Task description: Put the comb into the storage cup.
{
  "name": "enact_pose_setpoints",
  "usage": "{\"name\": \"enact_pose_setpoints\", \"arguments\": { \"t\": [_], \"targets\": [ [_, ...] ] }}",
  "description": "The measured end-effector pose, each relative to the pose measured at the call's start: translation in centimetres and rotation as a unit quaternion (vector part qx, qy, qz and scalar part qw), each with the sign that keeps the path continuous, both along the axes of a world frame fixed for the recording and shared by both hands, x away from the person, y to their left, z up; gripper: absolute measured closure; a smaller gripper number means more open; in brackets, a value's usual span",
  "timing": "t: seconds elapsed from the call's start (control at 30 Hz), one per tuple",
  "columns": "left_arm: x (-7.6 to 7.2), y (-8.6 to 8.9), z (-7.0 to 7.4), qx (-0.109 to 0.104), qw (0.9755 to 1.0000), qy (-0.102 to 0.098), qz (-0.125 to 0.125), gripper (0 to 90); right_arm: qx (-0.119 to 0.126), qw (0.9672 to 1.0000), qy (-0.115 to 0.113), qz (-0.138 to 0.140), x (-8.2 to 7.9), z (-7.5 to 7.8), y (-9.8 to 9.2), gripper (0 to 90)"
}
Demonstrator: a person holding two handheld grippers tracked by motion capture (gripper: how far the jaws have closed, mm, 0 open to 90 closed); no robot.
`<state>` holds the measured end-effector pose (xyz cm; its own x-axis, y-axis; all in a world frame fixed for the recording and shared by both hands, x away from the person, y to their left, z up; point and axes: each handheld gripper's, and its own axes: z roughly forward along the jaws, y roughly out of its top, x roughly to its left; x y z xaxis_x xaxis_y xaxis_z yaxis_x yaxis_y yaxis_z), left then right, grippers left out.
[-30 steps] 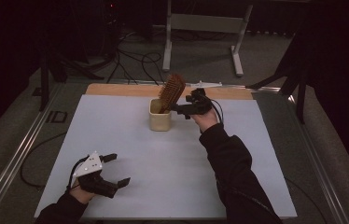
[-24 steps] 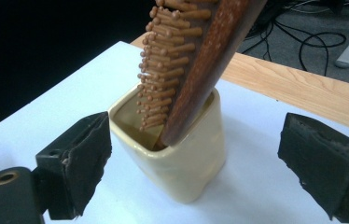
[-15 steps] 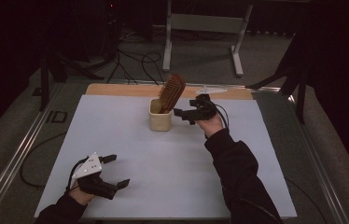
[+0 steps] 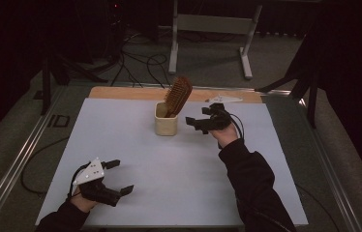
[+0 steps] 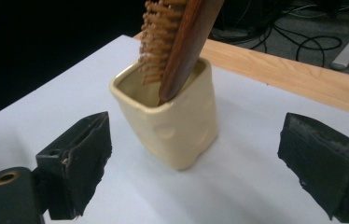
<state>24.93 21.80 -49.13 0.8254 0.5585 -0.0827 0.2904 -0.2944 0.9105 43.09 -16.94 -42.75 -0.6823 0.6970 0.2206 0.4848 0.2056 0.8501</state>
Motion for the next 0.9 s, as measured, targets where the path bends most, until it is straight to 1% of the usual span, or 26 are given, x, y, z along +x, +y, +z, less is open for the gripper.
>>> {"name": "enact_pose_setpoints", "arguments": {
  "t": [0.1,0.23,0.4,0.57,0.8,0.9],
  "targets": [
    [0.0,0.0,0.0,0.0,1.0,0.0,-0.001,0.0,-0.004,1.0,-0.003,0.007,-0.5,-0.2,-0.3,9.3],
    [-0.1,0.0,0.1,0.0,1.0,0.0,-0.001,0.0,-0.002,0.9999,-0.004,0.013,-1.2,-0.6,-0.8,9.3],
    [-0.1,0.0,0.1,0.001,1.0,-0.001,-0.001,0.0,-0.009,0.9997,-0.004,0.021,-2.1,-1.1,-1.3,9.2],
    [-0.1,0.1,0.1,-0.001,1.0,0.0,0.0,0.0,-0.008,0.9996,-0.004,0.026,-3.2,-1.6,-1.9,8.9],
    [-0.1,0.0,0.1,0.001,1.0,0.0,0.0,0.0,-0.019,0.9992,-0.005,0.036,-4.9,-2.4,-2.8,8.9],
    [-0.1,0.0,0.1,0.001,1.0,-0.001,0.0,0.0,-0.015,0.9992,-0.003,0.037,-5.6,-2.7,-3.4,8.9]
  ]
}}
